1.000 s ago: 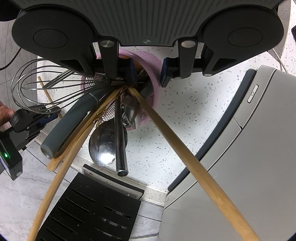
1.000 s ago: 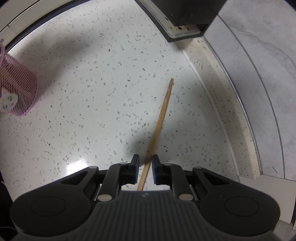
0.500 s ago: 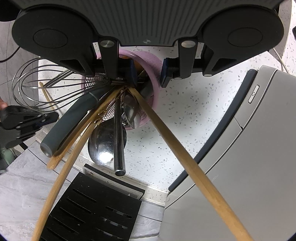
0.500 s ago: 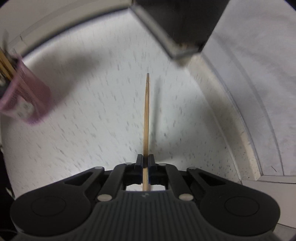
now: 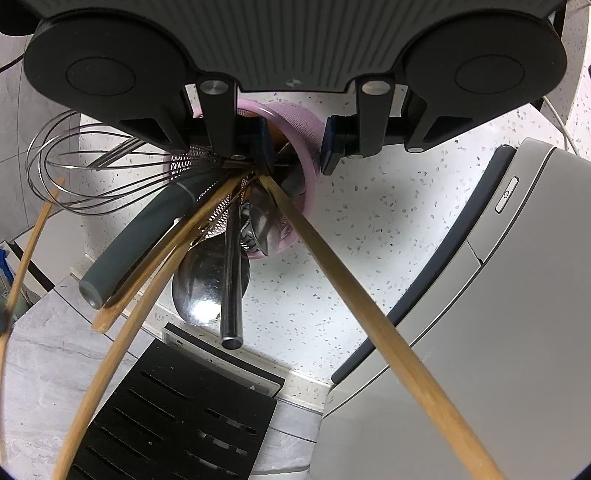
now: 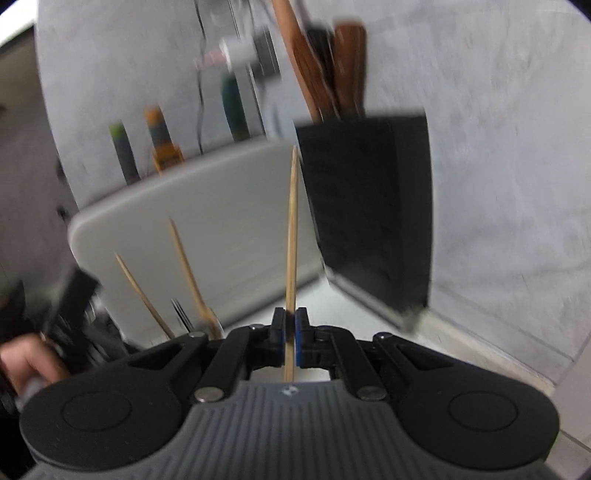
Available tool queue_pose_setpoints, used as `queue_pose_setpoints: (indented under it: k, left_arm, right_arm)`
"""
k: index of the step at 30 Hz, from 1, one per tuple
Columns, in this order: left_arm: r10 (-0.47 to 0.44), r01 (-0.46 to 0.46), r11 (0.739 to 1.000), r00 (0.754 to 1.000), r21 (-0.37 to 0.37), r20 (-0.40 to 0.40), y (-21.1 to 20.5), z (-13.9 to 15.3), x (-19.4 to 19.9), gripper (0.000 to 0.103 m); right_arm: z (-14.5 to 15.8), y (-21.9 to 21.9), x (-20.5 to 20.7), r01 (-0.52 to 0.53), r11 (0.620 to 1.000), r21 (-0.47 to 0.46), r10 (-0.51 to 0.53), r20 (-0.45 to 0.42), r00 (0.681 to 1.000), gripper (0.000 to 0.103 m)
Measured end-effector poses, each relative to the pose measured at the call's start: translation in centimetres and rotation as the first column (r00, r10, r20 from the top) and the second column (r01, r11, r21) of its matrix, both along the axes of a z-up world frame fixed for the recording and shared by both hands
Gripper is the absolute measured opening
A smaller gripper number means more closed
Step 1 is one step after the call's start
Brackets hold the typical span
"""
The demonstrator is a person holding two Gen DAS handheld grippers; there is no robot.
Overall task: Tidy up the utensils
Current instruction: 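Lift the chopstick and carry it toward the pink cup, then lower the chopstick into the pink cup and open the right gripper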
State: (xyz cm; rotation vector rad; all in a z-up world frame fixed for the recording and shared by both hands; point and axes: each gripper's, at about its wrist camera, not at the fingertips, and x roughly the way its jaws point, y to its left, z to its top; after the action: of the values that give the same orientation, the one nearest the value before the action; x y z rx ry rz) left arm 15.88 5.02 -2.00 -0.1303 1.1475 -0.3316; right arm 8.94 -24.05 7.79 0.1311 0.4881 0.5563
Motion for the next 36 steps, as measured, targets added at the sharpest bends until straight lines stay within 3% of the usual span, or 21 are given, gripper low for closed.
queue_pose_setpoints:
  k: [3,7,14,24,36]
  left_arm:
    - [0.008,-0.008,1.000,1.000,-0.013,-0.010,0.3,-0.1,0.0,0.029]
    - [0.020,-0.021,0.999,1.000,-0.040,-0.019,1.0,0.0,0.0,0.027]
    - [0.012,-0.012,0.999,1.000,-0.039,-0.014,1.0,-0.1,0.0,0.027]
    - [0.008,-0.009,0.999,1.000,-0.044,-0.018,1.2,-0.2,0.0,0.027]
    - [0.009,-0.010,0.999,1.000,-0.031,-0.016,1.1,0.0,-0.1,0.027]
  right_arm:
    - [0.6,1.1,-0.7,0.009,0.998,0.069,-0.016,0.097,0.995,0.001]
    - [1.4,2.7,-1.5,-0.074,0.987,0.143,0.046,0.190,0.981,0.001]
    - [2.3,5.6,-3.0,-0.158,0.973,0.168,0.090,0.356,0.930,0.001]
    - [-1.4,10.5,-2.6,-0.234,0.972,0.007,0.216,0.355,0.910,0.001]
    - [-4.4,11.7,-2.5,-0.255,0.952,-0.171,0.279,0.134,0.951,0.000]
